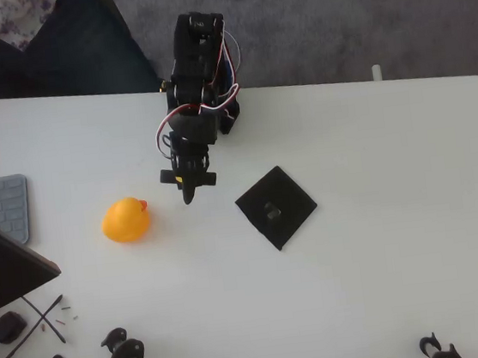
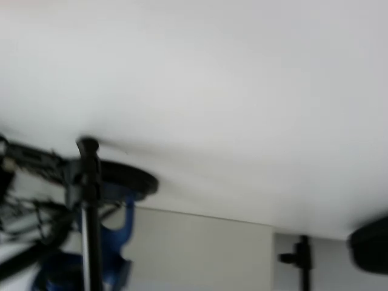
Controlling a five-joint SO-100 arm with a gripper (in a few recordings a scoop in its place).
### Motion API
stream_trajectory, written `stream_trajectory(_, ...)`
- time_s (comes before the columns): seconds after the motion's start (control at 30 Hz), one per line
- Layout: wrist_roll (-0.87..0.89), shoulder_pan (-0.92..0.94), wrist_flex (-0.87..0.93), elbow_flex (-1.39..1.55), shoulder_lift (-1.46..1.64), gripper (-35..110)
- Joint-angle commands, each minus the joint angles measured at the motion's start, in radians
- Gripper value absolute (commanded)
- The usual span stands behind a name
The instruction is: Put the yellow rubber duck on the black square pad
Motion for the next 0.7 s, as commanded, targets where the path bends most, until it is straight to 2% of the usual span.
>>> stream_trajectory(0.0,-0.135,0.017,0.002,-0.040,0.000,-3)
stream_trajectory(0.4,-0.588,0.020,0.003,-0.043,-0.132,-3)
stream_trajectory(0.67,-0.646,0.021,0.014,-0.130,-0.156,-3)
